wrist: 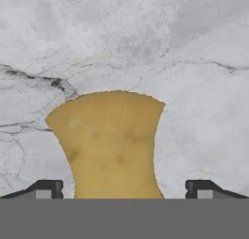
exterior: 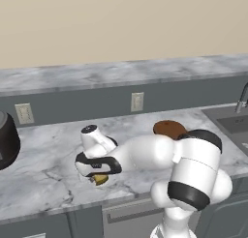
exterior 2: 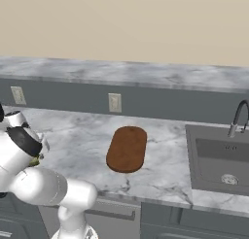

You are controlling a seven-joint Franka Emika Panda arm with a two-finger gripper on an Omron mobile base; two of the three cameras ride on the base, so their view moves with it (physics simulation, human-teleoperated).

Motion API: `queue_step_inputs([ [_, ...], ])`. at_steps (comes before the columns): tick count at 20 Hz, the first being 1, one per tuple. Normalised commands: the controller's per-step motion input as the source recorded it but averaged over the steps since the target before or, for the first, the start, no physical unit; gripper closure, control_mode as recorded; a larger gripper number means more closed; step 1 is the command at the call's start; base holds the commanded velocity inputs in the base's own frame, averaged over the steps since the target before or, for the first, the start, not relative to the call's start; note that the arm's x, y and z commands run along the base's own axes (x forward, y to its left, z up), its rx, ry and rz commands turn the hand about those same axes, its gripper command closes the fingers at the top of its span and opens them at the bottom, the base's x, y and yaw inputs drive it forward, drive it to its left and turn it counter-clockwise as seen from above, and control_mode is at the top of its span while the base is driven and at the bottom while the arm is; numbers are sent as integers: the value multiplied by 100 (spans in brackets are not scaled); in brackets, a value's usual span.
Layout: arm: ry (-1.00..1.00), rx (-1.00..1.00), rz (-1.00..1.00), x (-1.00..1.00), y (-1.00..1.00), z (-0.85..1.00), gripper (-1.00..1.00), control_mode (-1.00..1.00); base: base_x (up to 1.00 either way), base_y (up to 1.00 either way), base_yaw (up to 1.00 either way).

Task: Pick up the sponge from the counter and clean the cutting board by briefly scrubbing or pressing down on the cutting board. Once finished, release the sponge.

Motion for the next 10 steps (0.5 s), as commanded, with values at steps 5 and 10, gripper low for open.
queue_step_inputs([
  [5, 1, 0, 0, 1, 10, -18, -100, -100, 0, 0, 0],
  [10, 0, 0, 0, 1, 4, -5, -100, -100, 0, 0, 0],
])
